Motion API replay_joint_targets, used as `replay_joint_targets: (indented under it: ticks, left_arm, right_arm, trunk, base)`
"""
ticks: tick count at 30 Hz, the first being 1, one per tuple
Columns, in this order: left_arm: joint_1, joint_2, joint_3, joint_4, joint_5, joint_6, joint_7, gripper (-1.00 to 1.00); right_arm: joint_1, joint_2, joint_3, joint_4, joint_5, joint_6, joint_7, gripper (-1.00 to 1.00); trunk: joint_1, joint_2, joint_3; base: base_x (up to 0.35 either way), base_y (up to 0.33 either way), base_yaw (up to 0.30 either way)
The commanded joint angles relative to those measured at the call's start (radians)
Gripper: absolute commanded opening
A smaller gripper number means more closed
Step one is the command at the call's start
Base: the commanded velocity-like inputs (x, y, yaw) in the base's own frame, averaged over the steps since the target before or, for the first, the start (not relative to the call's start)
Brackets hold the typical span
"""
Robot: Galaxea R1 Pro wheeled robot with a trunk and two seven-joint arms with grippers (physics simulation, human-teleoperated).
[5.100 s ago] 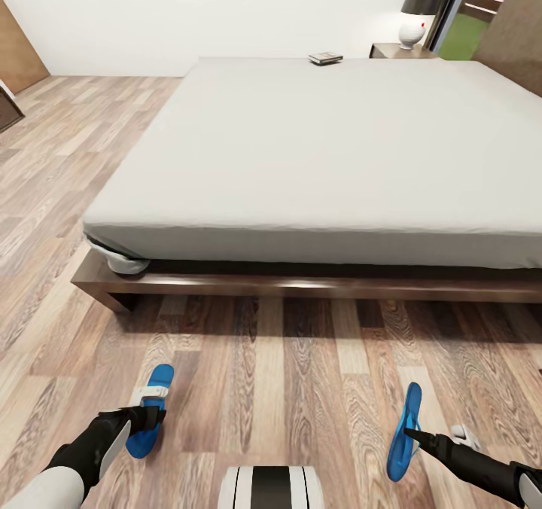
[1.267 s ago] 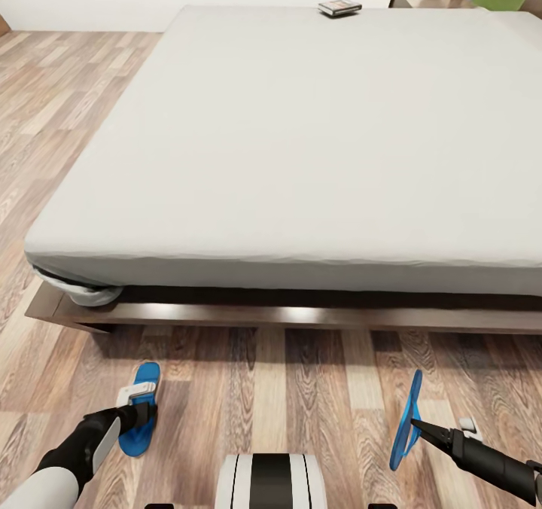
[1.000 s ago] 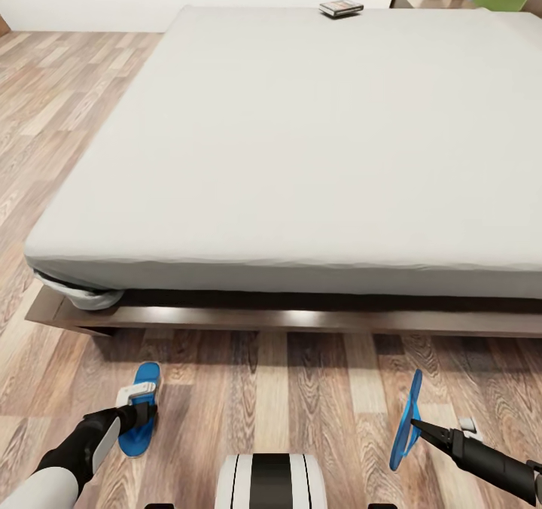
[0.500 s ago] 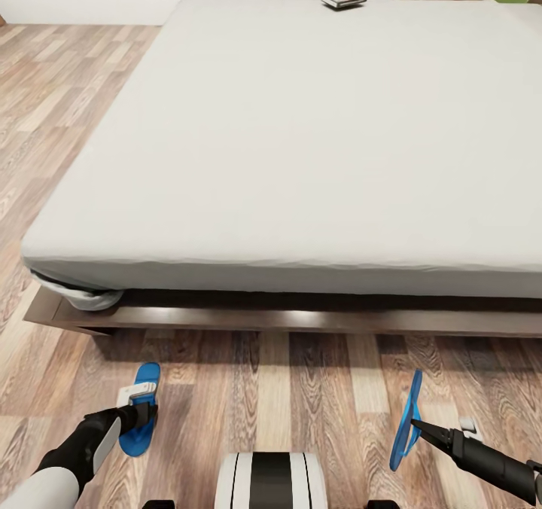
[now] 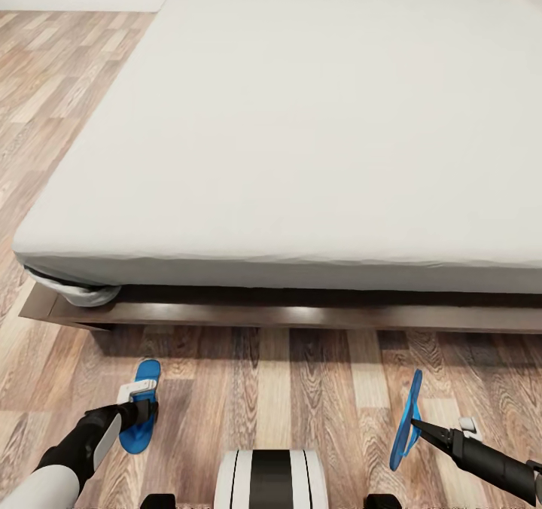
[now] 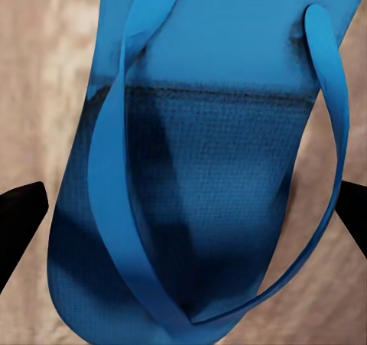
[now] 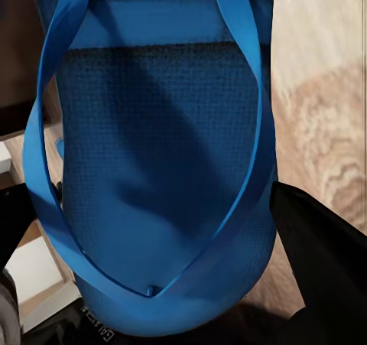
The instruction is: In the bedroom, move the book from the bed onto either nightstand, and place the two sandals side by side next to the bed.
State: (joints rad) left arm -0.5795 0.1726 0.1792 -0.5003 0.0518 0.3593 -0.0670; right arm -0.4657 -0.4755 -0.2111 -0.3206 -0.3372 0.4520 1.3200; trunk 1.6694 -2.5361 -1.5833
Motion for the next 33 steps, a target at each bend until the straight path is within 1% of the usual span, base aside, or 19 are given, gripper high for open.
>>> replay_joint_targets:
  ticks: [1, 4, 29, 31, 33]
  left_arm:
    - [0.001, -0.001, 0.008, 0.023, -0.001, -0.019, -0.007, -1.0]
    - [0.001, -0.001, 0.008, 0.023, -0.001, -0.019, -0.007, -1.0]
    - [0.001, -0.001, 0.008, 0.022, -0.001, -0.019, -0.008, -1.0]
    - [0.001, -0.001, 0.008, 0.023, -0.002, -0.018, -0.007, -1.0]
    - [0.001, -0.001, 0.008, 0.022, -0.002, -0.018, -0.007, -1.0]
  right_arm:
    - [0.0, 0.0, -0.002, 0.0, -0.003, 0.011, 0.002, -1.0]
    - [0.0, 0.0, -0.002, 0.0, -0.002, 0.011, 0.002, -1.0]
    - [-0.001, 0.0, -0.002, 0.0, -0.002, 0.011, 0.002, -1.0]
    - [-0.001, 0.0, -0.002, 0.0, -0.003, 0.011, 0.002, -1.0]
    - [0.0, 0.0, -0.002, 0.0, -0.003, 0.011, 0.002, -1.0]
  trunk:
    - [0.001, 0.0, -0.005]
    - [0.002, -0.001, -0.016]
    - [0.002, -0.001, -0.016]
    - [0.001, -0.001, -0.009]
    - [0.001, -0.001, -0.009]
  base:
    - [0.0, 0.0, 0.0]
    - [0.0, 0.0, 0.0]
    - [0.0, 0.0, 0.0]
    - [0.0, 0.0, 0.0]
    - [0.0, 0.0, 0.0]
